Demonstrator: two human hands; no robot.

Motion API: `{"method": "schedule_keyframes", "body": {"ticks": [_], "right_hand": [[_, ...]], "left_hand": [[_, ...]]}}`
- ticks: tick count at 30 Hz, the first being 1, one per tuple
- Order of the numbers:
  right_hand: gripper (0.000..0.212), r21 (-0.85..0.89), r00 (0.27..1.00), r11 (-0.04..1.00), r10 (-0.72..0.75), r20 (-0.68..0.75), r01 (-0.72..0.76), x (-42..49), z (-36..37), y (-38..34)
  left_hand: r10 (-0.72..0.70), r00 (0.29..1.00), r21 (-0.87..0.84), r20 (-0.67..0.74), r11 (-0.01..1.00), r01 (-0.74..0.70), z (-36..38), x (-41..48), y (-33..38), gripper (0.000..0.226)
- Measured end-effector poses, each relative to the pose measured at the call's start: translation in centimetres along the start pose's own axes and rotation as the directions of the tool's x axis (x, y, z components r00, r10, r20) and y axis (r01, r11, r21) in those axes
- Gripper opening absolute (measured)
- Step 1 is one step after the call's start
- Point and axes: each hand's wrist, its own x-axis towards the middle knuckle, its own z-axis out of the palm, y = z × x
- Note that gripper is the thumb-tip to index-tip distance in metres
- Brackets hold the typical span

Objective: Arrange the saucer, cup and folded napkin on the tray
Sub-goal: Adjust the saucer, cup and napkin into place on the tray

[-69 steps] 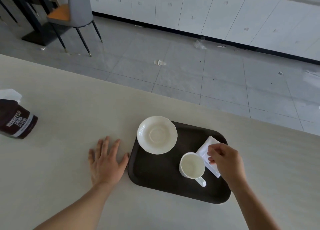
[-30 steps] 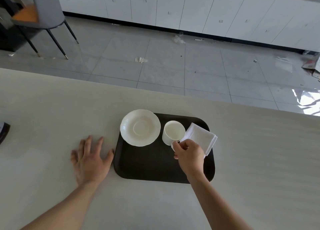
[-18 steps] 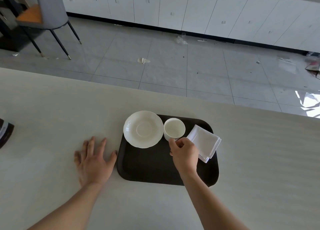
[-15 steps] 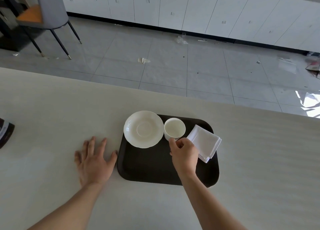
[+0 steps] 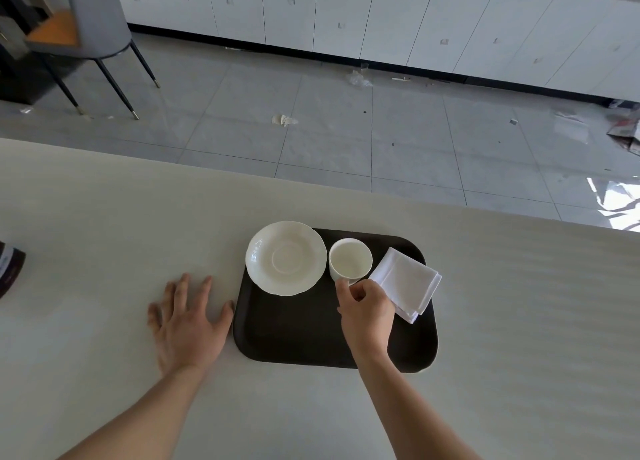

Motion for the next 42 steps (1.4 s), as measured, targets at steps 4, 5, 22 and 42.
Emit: {"method": "schedule_keyframes", "body": {"ticks": [4,5,22,42], "right_hand": [[0.034,0.008,1.0,1.0,-0.005,0.025,0.005,0.1,-0.2,0.2],[0.033,0.01,1.0,1.0,-0.006,0.027,0.006,0.1,-0.2,0.2],[0.03,0.036,0.997,0.999,-0.008,0.08,0.005,0.3,-0.7,0.3],[0.016,-0.106,0.997,0.992,0.062,-0.038,-0.066,1.8,-11.8,5.9]], "left_hand": [[-0.001,1.0,-0.001,0.004,1.0,0.001,-0.1,0.0,0.0,0.066],[-0.001,1.0,-0.003,0.005,1.0,0.001,-0.1,0.0,0.0,0.066],[-0.006,1.0,-0.005,0.02,1.0,0.006,-0.5,-0.1,0.4,0.06],[0.024,0.99,-0.341,-0.141,0.937,-0.072,-4.8,-1.8,4.6,0.034]]}}
